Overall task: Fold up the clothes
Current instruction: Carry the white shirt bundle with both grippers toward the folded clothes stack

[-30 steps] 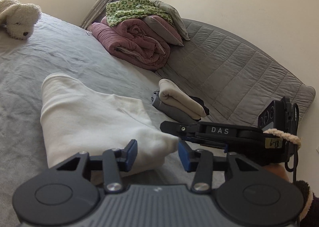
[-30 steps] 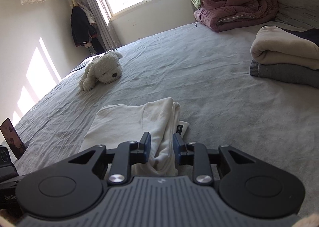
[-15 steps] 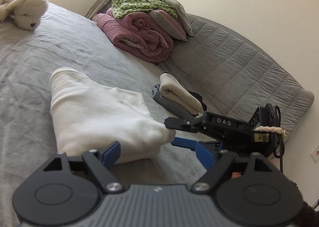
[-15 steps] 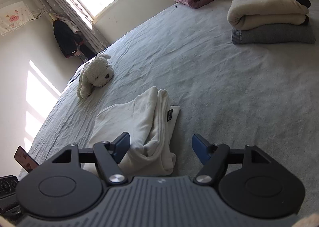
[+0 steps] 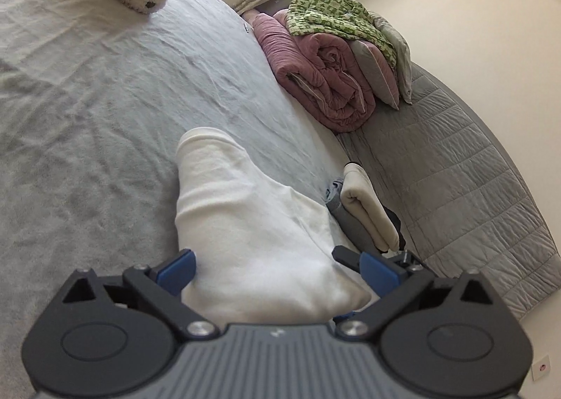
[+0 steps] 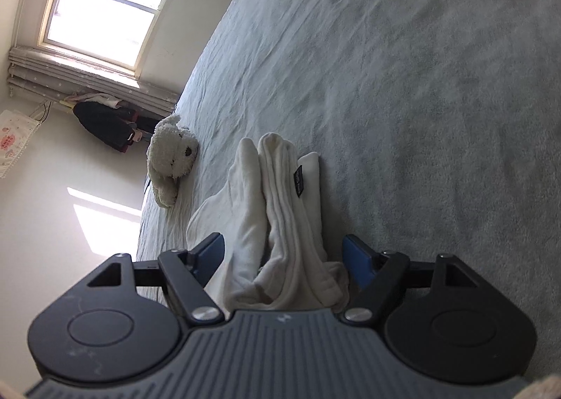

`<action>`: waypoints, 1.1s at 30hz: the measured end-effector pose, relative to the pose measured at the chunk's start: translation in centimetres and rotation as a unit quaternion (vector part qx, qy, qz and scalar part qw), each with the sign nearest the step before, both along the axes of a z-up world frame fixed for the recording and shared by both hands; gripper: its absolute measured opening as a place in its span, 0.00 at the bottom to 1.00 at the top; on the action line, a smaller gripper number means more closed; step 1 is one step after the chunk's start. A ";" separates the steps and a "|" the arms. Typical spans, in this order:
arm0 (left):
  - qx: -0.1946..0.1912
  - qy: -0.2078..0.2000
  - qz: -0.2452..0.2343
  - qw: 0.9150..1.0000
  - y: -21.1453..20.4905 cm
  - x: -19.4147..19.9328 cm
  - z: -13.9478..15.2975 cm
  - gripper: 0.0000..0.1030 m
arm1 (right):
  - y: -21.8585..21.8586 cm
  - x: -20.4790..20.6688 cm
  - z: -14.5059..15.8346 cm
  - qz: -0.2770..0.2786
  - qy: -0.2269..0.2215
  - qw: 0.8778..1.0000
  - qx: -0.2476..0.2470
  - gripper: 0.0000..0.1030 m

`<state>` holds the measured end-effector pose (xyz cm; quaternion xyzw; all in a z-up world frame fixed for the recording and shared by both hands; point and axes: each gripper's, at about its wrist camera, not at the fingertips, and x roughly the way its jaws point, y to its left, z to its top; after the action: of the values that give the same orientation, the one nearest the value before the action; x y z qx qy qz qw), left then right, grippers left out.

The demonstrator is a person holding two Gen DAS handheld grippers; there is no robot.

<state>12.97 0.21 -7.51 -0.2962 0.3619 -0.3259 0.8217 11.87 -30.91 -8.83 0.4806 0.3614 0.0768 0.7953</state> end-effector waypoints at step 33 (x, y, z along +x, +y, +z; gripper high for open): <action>0.036 0.034 -0.007 0.999 -1.9 0.7 -1.5 0.58 | 1.4 0.0 2.5 0.031 -0.022 0.990 -0.135 0.43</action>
<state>13.66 -1.72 -9.04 -0.2747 0.4032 -0.3085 0.8166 11.90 -29.53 -6.31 0.3552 0.3658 0.0623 0.8580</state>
